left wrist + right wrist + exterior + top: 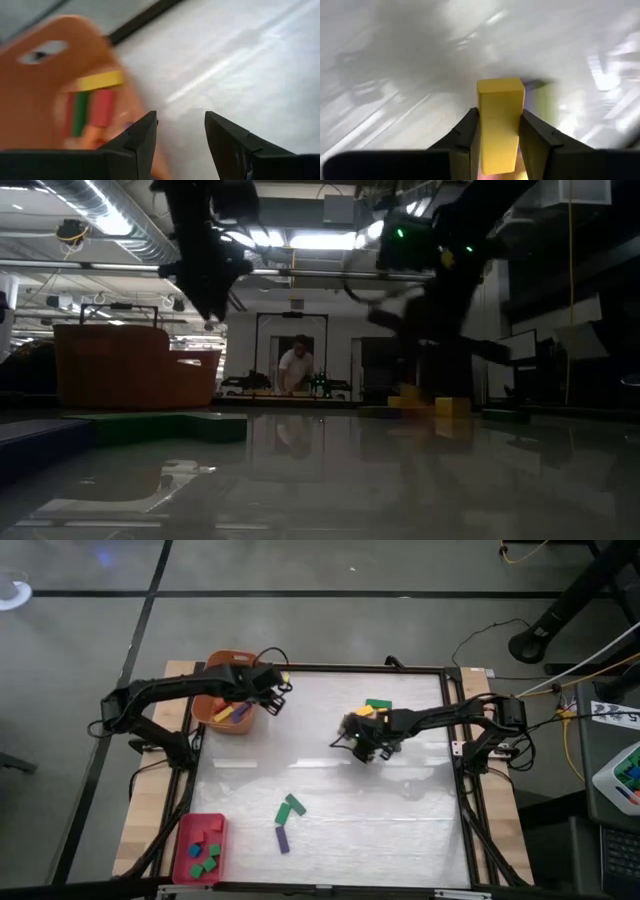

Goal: Sort blocks by size
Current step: Put the big yellow block into the orange bin

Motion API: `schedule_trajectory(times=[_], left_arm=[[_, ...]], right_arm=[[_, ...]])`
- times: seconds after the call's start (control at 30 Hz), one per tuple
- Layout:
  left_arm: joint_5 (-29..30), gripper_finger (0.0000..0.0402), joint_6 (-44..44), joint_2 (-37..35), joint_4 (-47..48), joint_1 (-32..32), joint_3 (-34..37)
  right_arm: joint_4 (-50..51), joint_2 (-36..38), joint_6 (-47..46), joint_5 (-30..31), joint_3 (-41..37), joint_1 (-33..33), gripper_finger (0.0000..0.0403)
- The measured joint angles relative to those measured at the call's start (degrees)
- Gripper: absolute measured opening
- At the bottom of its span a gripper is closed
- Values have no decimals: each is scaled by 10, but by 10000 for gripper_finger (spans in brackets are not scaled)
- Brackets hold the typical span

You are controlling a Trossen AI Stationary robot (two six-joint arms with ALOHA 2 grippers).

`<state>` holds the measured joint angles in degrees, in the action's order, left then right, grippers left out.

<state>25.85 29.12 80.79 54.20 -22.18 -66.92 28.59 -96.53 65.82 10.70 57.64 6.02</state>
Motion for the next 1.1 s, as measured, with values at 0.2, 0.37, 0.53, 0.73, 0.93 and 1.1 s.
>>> schedule_trajectory(times=[0.2, 0.37, 0.53, 0.73, 0.93, 1.1], left_arm=[[-83, 155, 30, 0, -54, 45, 0], [-98, 155, 87, 0, -135, 84, 0], [-98, 155, 110, 0, -211, 118, 0], [-72, 155, 116, 6, -262, 143, 0], [-52, 155, 115, 38, -294, 151, 0], [-51, 155, 114, 76, -335, 151, 0]], right_arm=[[-150, 0, 0, 20, 22, 0, 110], [-276, 1, -18, 57, 25, 0, 108], [-336, 2, -82, 118, 25, 0, 110], [-363, 2, -152, 143, 25, 0, 111], [-375, 2, -190, 138, 25, 0, 112], [-389, 2, -198, 122, 25, 0, 112]])
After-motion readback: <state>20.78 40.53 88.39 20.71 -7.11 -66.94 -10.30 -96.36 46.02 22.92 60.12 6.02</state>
